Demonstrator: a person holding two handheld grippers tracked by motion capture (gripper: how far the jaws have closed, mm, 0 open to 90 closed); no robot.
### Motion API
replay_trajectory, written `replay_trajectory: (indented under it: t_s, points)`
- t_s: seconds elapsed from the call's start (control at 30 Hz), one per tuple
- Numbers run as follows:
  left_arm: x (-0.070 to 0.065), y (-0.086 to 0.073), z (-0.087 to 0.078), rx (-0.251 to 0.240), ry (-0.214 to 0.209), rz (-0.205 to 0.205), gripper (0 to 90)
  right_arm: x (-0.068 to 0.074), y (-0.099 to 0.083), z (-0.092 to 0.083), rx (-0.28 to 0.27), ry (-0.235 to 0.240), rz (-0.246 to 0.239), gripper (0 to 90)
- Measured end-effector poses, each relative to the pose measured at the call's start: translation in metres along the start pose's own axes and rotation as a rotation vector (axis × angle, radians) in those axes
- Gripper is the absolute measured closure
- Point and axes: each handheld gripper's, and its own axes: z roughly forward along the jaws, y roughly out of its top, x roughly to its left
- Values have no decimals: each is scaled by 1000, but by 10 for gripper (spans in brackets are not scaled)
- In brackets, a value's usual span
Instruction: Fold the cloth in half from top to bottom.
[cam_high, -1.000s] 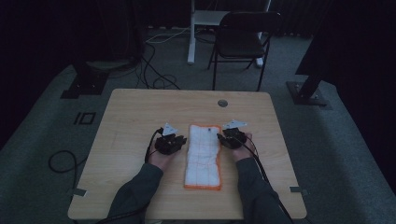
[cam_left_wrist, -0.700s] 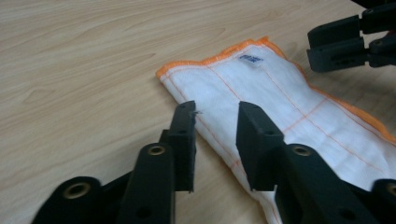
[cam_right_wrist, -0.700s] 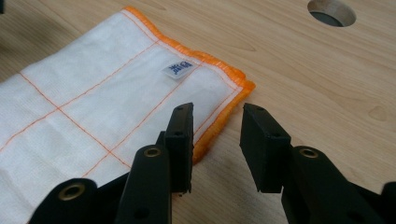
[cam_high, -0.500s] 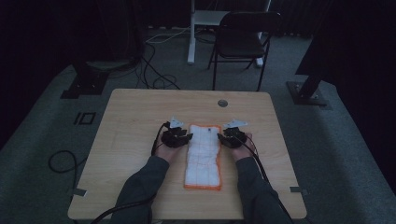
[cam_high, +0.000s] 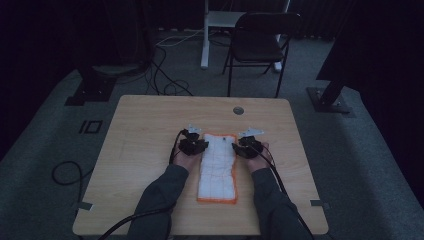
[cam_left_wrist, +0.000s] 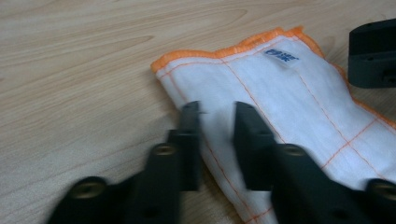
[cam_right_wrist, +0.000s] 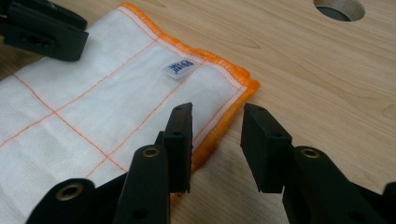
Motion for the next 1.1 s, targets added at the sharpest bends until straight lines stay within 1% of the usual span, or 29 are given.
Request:
replay_trajectory:
  t_s: [0.07,0.1,0.23,0.27,0.33,0.37,0.43,0.5,0.53,0.67,0.73,0.83,0.97,1.07,1.1]
  points:
    - [2,0,-1,0,-3,-2,854,0,0,1,-1,0,-1,638]
    - [3,0,-2,-2,-3,-5,868,0,1,1,-2,0,-3,638]
    - [7,-2,-5,-9,9,-20,884,1,2,4,1,1,-1,634]
    - [9,-3,-5,-17,6,-34,883,2,2,4,2,1,2,632]
    - [10,-4,-4,-16,12,-35,863,2,3,6,0,-2,2,625]
    - [11,-4,-4,-17,16,-36,830,2,3,7,-2,2,4,624]
    - [12,-3,-3,-17,20,-46,796,2,4,9,-1,0,11,624]
    - [12,-3,-3,-18,24,-55,776,1,4,11,3,0,16,625]
    - [13,-4,-2,-12,28,-49,767,2,5,12,5,-1,19,624]
    - [14,-4,-1,-9,32,-54,729,3,10,16,5,4,17,623]
    - [14,-4,-1,-10,34,-55,717,4,11,18,11,6,23,620]
    - [15,-4,-2,-7,33,-47,704,5,12,23,23,6,22,613]
    - [15,-4,-2,-2,38,-23,691,5,13,27,43,8,36,595]
    - [15,-3,-2,1,42,-14,672,4,12,27,47,3,48,551]
    - [15,-3,-2,1,41,-13,665,3,13,28,51,2,60,539]
